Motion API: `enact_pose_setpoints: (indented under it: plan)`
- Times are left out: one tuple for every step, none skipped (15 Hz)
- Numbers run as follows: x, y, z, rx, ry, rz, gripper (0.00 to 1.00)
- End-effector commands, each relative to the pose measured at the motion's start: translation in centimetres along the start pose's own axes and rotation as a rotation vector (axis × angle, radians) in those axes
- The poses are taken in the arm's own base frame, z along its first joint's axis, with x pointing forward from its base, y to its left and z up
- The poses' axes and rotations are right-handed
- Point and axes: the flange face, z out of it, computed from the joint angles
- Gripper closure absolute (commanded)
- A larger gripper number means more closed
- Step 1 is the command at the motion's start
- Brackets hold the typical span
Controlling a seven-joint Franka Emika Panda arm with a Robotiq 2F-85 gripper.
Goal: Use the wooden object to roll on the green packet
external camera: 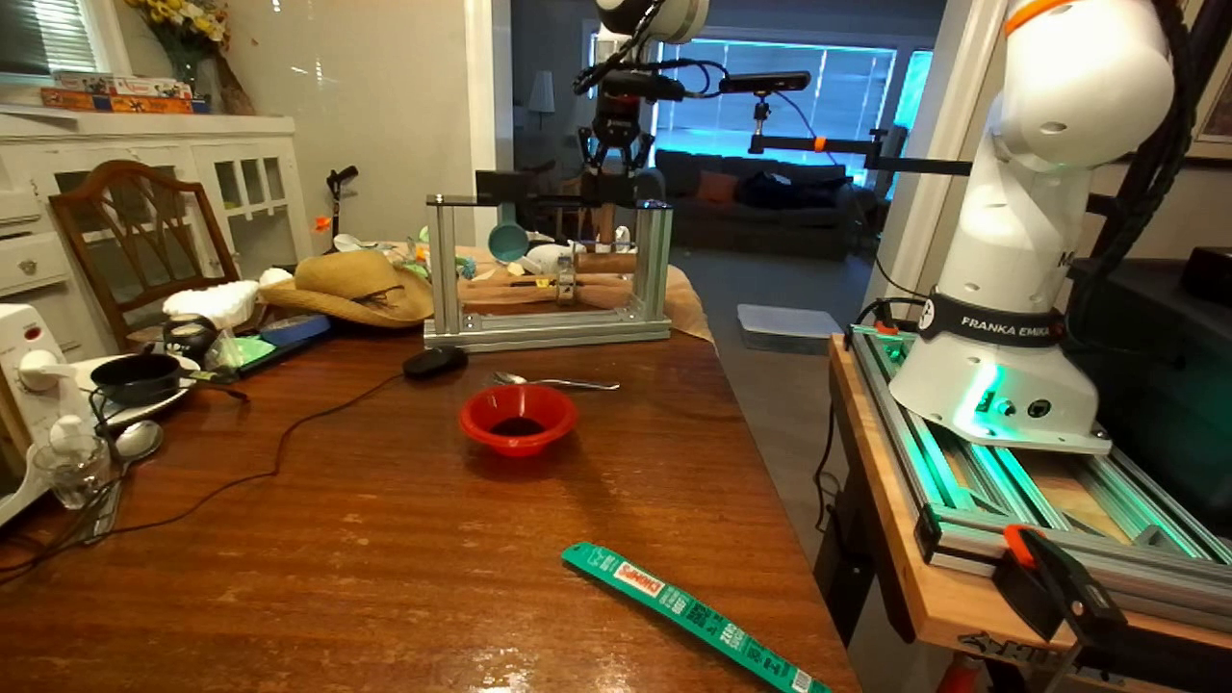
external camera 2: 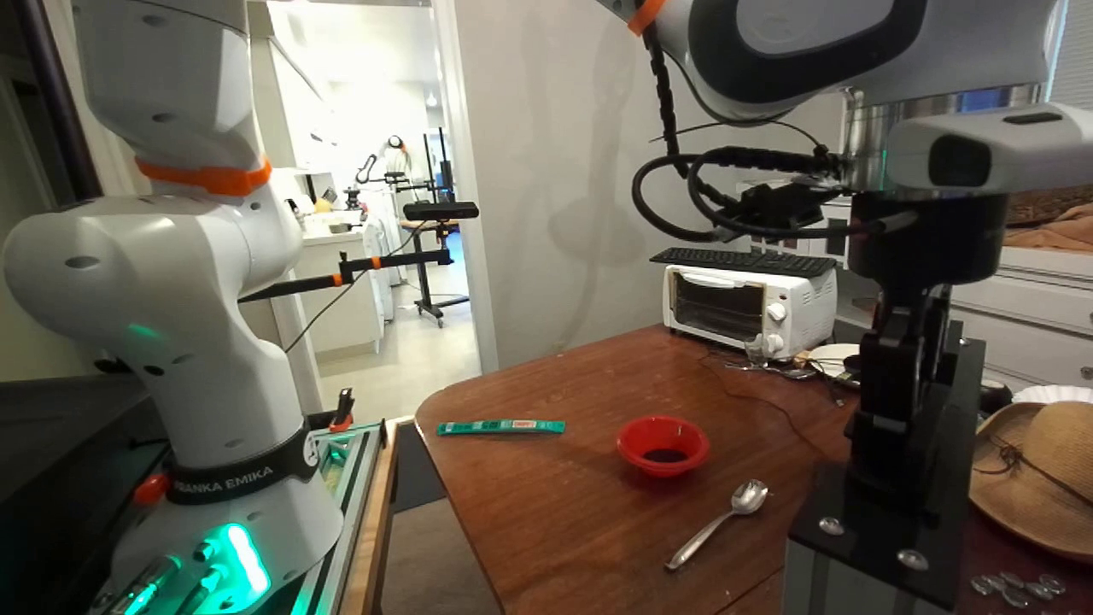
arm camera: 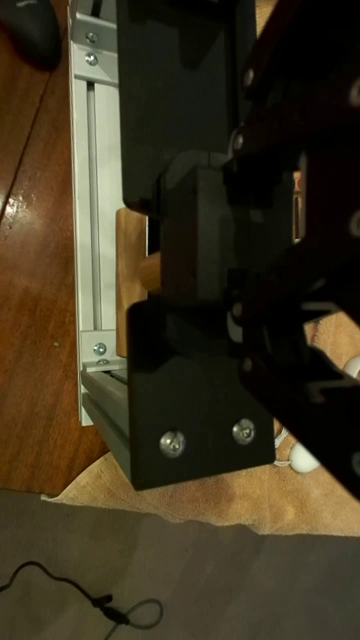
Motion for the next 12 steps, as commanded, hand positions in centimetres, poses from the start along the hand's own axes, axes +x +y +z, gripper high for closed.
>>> enact_pose_setpoints:
  plan:
    - [-1.2,1.1,-2.4,0.003,0.003,0.055,0.78]
    - [-1.3,1.2,-2.8,0.009,0.010,0.064,0.78]
    - [-1.5,1.3,-3.2,0.012,0.016,0.076,0.78]
    - [-1.7,1.5,-3.7,0.013,0.020,0.082,0.78]
    - [-2.0,1.6,-4.0,0.009,0.021,0.087,0.78]
    - [-2.3,1.7,-4.3,0.001,0.021,0.087,0.78]
    - [-2.6,1.7,-4.6,0.001,0.025,0.088,0.78]
    - [-3.0,1.7,-4.8,0.000,0.020,0.088,0.78]
    - [-3.4,1.8,-5.0,-0.004,0.016,0.086,0.78]
    - [-3.7,1.9,-5.0,-0.010,0.013,0.084,0.78]
    - [-4.0,1.9,-5.0,-0.016,0.007,0.083,0.78]
    - [-4.5,2.0,-4.9,-0.023,-0.002,0.077,0.78]
